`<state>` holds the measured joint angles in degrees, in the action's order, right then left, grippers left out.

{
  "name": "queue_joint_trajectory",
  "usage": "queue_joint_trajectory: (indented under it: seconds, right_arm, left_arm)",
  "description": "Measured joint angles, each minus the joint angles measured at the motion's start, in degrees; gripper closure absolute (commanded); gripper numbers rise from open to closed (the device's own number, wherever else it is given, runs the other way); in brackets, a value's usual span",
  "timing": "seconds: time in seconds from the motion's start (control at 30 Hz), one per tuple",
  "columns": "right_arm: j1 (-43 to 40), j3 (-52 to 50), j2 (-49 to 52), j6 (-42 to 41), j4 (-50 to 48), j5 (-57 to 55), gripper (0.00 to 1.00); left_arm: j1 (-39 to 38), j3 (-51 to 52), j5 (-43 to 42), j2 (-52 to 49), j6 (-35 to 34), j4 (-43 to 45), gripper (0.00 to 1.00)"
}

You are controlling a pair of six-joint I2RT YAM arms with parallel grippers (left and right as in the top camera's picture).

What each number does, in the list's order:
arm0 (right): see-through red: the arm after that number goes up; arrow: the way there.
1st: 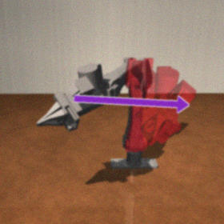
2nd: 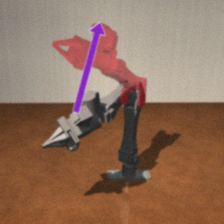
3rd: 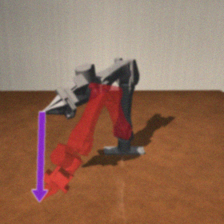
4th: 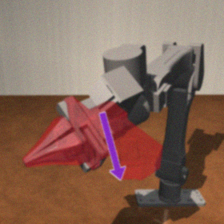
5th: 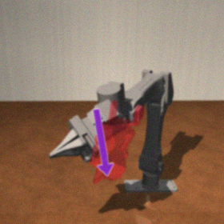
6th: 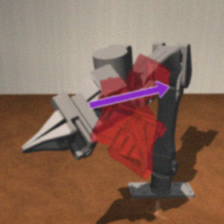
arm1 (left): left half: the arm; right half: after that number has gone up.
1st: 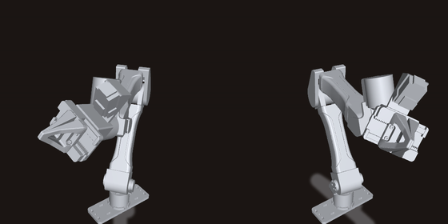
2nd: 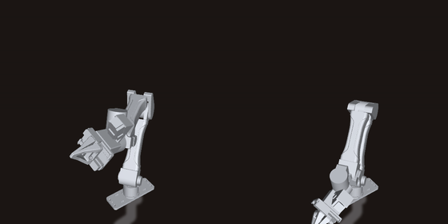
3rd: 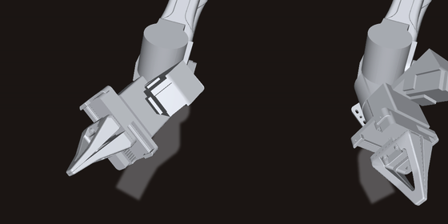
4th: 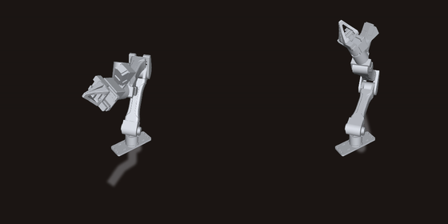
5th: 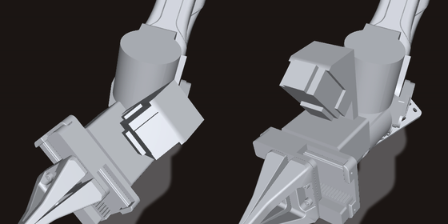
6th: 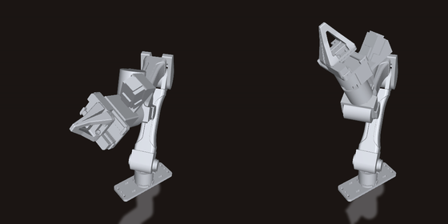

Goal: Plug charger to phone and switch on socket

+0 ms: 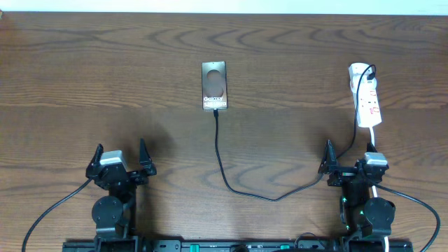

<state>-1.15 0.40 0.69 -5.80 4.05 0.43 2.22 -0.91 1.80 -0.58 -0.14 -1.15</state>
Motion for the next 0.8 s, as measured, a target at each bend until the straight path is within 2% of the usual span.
queue_joint_trajectory:
  seconds: [0.8]
  right_arm:
    - [0.0,0.0,0.0,0.0,0.0,0.0,0.01]
  left_arm:
    - [0.0,-0.09,-0.22,0.0,2.12,-0.17,0.02]
